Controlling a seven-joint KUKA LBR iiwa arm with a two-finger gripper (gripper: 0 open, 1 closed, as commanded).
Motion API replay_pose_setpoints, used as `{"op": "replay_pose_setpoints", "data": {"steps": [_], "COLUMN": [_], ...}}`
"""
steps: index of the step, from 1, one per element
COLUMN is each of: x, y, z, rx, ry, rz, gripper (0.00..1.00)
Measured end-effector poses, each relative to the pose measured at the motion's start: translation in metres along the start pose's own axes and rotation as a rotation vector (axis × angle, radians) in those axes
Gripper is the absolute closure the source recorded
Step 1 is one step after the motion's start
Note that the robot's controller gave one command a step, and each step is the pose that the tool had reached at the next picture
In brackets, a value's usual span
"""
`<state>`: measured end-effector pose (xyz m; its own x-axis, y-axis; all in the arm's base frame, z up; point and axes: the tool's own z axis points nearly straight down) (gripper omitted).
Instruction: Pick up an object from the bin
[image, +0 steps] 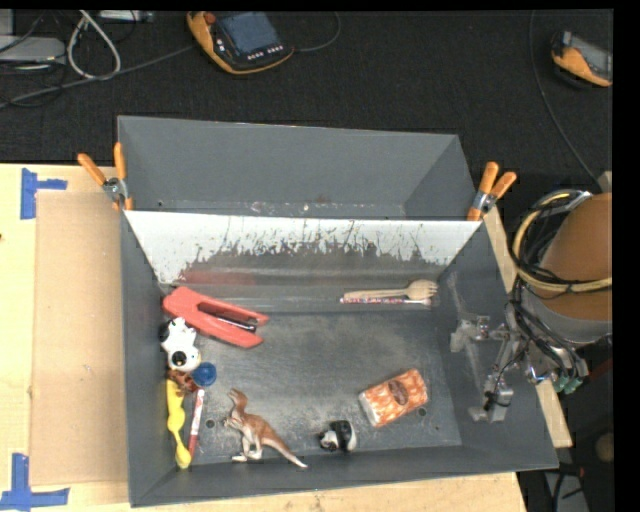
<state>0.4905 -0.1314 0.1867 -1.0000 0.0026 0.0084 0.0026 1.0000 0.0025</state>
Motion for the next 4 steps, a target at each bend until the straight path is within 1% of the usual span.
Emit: {"op": "replay_pose_setpoints", "data": {"steps": [1, 2, 3, 4], "x": [-0.002, 0.009, 0.003, -0.011], "y": [0.001, 0.023, 0.032, 0.061], "z": [-0.003, 0.06, 0.074, 0.108], "rx": [0.001, 0.002, 0.002, 0.0], "ry": [-0.007, -0.008, -0.012, -0.005], "rz": [-0.005, -0.122, -0.006, -0.116], "gripper": [0.0, 0.0, 0.0, 0.0]}}
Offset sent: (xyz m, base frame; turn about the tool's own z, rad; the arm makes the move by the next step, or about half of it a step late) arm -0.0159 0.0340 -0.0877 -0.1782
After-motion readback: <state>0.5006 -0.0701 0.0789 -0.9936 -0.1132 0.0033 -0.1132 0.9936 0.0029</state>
